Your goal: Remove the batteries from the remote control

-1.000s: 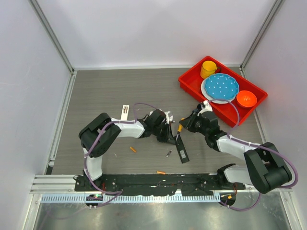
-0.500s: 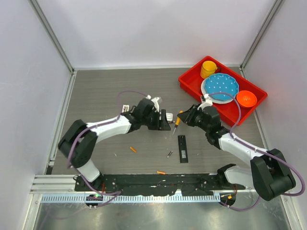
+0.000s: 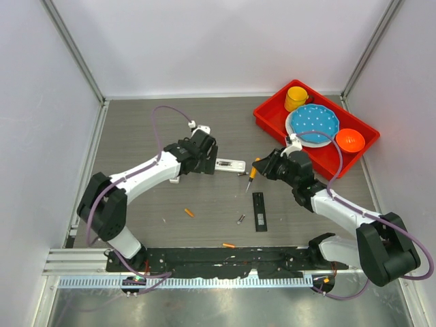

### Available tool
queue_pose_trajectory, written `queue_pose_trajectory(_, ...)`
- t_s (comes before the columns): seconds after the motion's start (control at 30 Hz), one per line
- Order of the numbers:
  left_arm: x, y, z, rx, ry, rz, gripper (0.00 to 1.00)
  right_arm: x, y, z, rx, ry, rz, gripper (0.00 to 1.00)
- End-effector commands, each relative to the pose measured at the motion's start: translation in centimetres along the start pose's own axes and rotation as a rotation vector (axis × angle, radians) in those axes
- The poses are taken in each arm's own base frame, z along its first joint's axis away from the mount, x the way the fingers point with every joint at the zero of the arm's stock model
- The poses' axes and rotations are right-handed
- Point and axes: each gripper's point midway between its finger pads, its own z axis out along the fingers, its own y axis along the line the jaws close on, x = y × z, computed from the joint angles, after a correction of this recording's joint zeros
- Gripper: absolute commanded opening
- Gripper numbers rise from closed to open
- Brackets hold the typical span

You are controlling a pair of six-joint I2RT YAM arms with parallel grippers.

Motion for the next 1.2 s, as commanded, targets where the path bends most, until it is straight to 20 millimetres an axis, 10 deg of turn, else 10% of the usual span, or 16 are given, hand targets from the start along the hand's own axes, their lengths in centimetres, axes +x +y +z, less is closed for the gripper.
queue_pose_trajectory(0.0,0.5,1.2,1.0,-0.062,0.039,0.129,0.93,-1.4,1.0,-0.2,-0.038,-0.043,-0.035,0.01)
queue_pose_trajectory(0.23,-0.7,-4.3,3.2,0.225,0.035,0.387,0.95,-1.7,0.4,-0.6,-0.028,-0.049,-0.037,0.01)
queue_pose_trajectory(0.7,-2.5,-7.1,8.9,0.503,0.141,0.569,0.94,-2.0,-0.9,-1.5,-0.002,-0.051,-0.032,0.01)
queue_pose_trajectory(1.17,3.7,-7.8,8.5,0.649,0.292,0.494,0.83,-2.0,-1.4,-1.4,0.0,-0.049,-0.025,0.01)
